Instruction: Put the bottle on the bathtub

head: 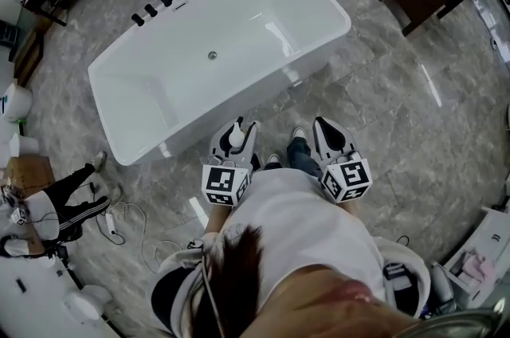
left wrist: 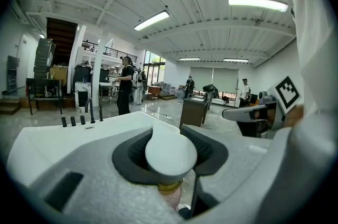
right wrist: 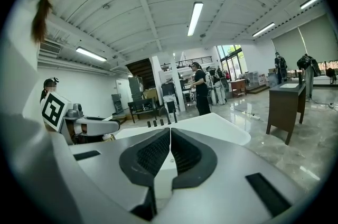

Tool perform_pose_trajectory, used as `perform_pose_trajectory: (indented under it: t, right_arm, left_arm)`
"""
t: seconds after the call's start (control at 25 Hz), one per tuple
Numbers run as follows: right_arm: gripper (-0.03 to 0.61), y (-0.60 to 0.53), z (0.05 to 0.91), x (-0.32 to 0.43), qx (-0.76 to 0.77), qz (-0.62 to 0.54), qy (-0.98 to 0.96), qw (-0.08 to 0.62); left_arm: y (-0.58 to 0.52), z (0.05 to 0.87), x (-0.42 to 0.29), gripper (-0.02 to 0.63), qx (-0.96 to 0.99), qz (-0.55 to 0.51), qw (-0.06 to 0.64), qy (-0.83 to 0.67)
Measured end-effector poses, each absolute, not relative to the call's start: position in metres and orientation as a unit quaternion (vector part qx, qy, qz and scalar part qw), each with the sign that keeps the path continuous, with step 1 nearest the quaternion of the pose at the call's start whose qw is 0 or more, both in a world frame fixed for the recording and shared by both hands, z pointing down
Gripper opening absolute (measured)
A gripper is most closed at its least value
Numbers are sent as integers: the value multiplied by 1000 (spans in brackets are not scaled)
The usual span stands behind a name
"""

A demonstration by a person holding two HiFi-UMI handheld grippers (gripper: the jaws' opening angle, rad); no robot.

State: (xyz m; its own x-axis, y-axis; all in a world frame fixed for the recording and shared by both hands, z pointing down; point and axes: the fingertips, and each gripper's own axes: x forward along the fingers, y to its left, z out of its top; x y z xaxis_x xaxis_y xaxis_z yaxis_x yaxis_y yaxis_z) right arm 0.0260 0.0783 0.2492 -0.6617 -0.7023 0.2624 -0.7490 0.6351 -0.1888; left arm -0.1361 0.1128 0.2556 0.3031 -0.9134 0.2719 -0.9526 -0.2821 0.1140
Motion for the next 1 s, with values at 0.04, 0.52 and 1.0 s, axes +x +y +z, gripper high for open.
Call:
perform_pose_trajectory:
  t: [0.04, 0.52, 1.0]
  right_arm:
    - [14, 72, 249, 27, 400, 141, -902, 82]
    - [14, -7, 241, 56, 363, 124, -920, 79]
    - [14, -59, 242, 90, 344, 112, -929, 74]
  left_arm:
    - [108, 255, -135, 138, 795, 77, 127, -588]
    - [46, 246, -115, 138, 763, 64, 115, -633]
    - [6, 237, -98, 138, 731, 47, 101, -674]
